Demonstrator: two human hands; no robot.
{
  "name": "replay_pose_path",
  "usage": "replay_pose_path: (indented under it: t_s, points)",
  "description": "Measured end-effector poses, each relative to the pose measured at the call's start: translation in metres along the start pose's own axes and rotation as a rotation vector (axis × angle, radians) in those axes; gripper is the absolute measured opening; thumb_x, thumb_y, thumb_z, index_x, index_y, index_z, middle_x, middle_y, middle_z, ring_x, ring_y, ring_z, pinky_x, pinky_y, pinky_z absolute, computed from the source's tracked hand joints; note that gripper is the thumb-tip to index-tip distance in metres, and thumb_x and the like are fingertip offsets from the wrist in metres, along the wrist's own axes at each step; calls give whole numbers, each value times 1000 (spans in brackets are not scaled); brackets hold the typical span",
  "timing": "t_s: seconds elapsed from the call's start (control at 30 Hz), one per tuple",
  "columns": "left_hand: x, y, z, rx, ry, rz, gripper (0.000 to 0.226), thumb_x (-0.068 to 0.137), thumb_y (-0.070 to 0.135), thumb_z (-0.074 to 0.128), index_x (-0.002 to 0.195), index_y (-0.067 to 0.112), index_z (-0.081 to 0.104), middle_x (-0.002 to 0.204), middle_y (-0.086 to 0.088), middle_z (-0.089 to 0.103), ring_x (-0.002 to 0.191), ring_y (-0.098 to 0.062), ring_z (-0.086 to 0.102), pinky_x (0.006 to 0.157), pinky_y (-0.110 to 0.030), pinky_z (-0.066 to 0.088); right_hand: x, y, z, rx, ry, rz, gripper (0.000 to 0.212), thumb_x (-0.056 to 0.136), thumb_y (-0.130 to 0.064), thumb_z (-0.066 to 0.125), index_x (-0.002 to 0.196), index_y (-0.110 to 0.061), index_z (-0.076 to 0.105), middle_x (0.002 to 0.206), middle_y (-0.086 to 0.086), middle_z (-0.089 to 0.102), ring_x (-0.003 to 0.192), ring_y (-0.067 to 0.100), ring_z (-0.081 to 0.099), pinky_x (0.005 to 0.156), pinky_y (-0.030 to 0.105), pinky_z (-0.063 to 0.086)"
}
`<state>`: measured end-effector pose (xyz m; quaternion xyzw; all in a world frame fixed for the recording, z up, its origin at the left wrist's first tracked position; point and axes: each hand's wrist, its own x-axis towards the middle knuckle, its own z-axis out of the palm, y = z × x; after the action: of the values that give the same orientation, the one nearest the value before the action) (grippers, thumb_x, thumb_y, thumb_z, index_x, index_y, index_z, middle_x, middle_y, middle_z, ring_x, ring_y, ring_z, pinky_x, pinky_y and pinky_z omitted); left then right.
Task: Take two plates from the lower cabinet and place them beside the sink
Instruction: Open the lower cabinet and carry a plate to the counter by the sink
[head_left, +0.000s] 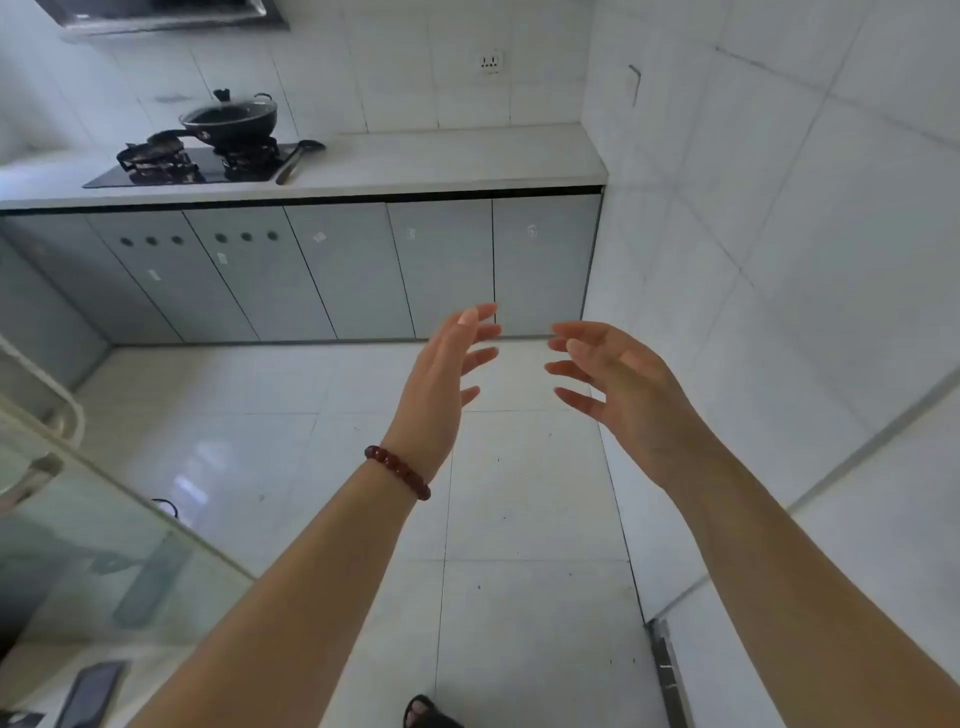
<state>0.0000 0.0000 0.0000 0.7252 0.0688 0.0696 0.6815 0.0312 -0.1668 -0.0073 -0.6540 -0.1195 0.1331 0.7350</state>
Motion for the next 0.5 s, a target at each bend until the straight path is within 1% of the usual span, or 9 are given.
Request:
replay_pose_path:
  t_s: [0.17,0.27,0.4,0.5]
  points:
    - [26,-11,0,-15,-16,-32,43,80,56,31,111,39,56,119,10,60,112,-9,57,99,-43,42,27,13,-1,-8,20,47,18,87,-30,62,104,-26,64,109,-2,65,102,16,64,93,35,52]
    - [52,-18,-1,-30,-26,-46,41,80,57,32,109,41,57,118,11,61,111,-8,58,100,-44,42,51,21,-3,-1,38,61,15,88,-26,60,102,-27,65,109,-2,66,102,15,64,93,35,51]
    - [96,-23,-5,-51,-24,-67,48,79,56,32,114,35,56,122,7,60,113,-10,57,100,-43,42,92,25,-2,-19,55,76,14,89,-26,58,103,-27,64,109,-1,65,102,16,64,93,35,52]
    - [129,-24,-11,-62,-29,-70,47,79,57,31,114,35,56,121,8,60,113,-10,57,100,-43,42,123,26,1,-24,60,92,15,90,-26,58,103,-26,64,109,-2,66,102,16,64,93,35,52]
